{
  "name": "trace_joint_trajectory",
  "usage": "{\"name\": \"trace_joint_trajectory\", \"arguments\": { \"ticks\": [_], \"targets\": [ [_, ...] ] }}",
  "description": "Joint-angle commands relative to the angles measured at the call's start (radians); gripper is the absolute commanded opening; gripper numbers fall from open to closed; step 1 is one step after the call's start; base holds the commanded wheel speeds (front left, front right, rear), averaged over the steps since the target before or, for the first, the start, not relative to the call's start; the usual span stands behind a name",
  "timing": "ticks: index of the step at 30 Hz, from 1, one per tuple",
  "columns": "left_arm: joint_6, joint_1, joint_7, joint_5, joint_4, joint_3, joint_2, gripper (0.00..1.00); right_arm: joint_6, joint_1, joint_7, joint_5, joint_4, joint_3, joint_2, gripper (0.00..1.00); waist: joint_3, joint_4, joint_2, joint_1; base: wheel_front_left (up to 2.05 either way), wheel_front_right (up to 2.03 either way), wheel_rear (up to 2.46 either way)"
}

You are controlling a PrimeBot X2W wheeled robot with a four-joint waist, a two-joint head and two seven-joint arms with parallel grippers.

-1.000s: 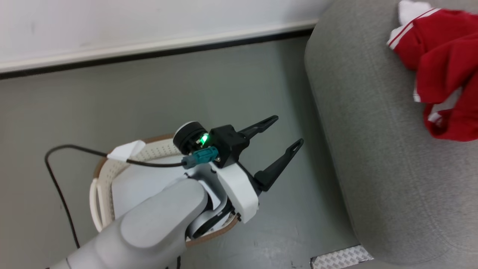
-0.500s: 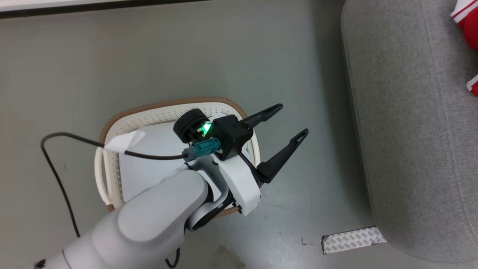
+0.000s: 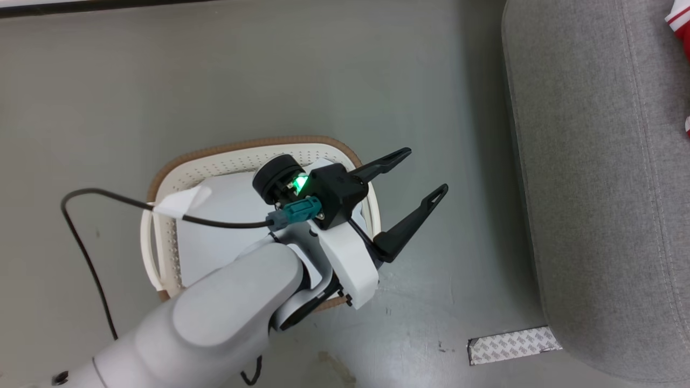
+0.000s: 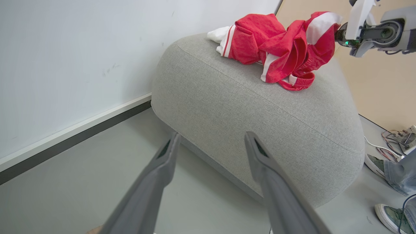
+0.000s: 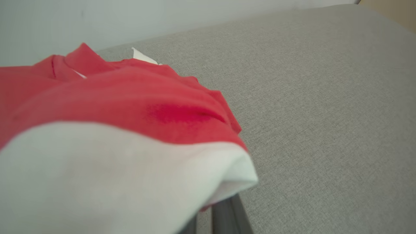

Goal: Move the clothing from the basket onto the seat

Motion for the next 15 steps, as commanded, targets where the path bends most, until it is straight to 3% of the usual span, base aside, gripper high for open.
{"name": "trace_joint_trajectory", "arguments": {
  "ticks": [1,2,9,15],
  "targets": [
    [-0.003,0.000,-0.006,-0.004,0.008,-0.002,0.000,1.00,-0.002,-0.011,0.013,-0.010,0.016,0.013,0.007,0.88,-0.005,0.002,0.0000,-0.0001,0.00,0.00,0.00],
    [-0.004,0.003,-0.009,-0.007,0.011,-0.002,0.000,1.00,-0.002,-0.014,0.027,-0.011,0.029,0.018,0.012,1.00,-0.010,0.002,0.0000,-0.0001,0.00,0.00,0.00],
    [-0.005,0.029,-0.032,-0.030,0.038,-0.002,-0.011,1.00,-0.002,-0.018,0.133,-0.015,0.049,0.072,0.004,1.00,-0.076,-0.006,0.0000,-0.0001,0.00,0.00,0.00],
    [-0.004,0.058,-0.051,-0.045,0.061,0.000,-0.018,1.00,-0.002,0.014,0.239,-0.007,-0.014,0.122,-0.021,1.00,-0.155,-0.017,0.0000,-0.0001,0.00,0.00,0.00]
  ]
}}
